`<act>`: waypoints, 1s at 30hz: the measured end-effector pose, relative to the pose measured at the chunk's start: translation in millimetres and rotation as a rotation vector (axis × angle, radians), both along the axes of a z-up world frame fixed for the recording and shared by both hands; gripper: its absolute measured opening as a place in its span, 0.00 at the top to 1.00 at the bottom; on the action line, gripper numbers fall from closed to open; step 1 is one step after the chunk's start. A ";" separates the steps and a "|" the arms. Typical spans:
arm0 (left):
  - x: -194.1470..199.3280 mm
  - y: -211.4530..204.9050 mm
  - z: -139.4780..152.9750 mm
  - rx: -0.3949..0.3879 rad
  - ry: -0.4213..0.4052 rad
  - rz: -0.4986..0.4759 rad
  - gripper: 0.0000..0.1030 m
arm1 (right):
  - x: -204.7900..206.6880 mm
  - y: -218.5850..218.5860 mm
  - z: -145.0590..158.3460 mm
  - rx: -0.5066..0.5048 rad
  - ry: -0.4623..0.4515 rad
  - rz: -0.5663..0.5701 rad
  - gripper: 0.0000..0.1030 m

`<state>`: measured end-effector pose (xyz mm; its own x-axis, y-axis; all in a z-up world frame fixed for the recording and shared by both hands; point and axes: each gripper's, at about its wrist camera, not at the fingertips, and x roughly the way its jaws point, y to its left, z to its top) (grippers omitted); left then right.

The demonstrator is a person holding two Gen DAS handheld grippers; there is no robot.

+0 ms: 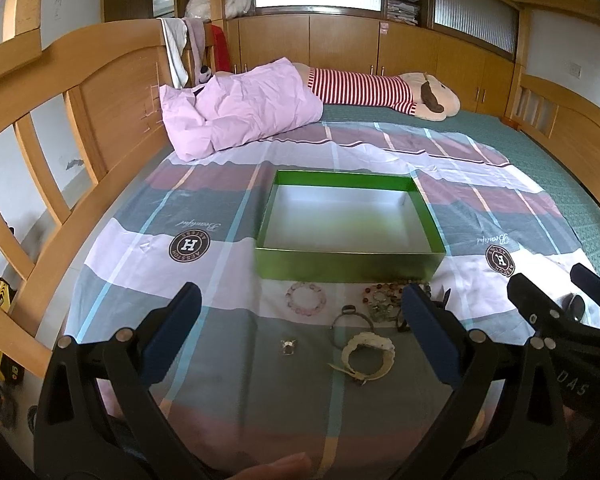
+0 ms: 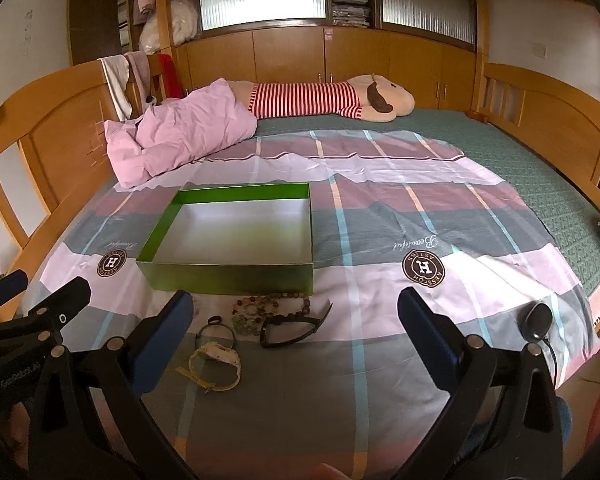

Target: Organize jewelry

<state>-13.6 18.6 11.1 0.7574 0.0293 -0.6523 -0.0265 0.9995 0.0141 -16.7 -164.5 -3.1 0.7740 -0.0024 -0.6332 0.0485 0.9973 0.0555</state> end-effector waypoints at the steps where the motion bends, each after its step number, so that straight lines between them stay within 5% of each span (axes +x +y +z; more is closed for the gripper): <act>1: 0.0 0.3 0.0 -0.001 0.000 -0.001 0.04 | -0.3 -0.4 -0.3 0.000 0.001 0.000 0.03; 30: -1.1 -0.8 -0.9 -0.001 0.002 -0.001 0.04 | -1.8 -2.1 -2.4 0.000 0.006 -0.001 0.03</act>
<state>-14.6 17.8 10.2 0.7562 0.0278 -0.6538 -0.0252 0.9996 0.0132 -18.5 -166.7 -5.5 0.7704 -0.0035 -0.6376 0.0499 0.9973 0.0548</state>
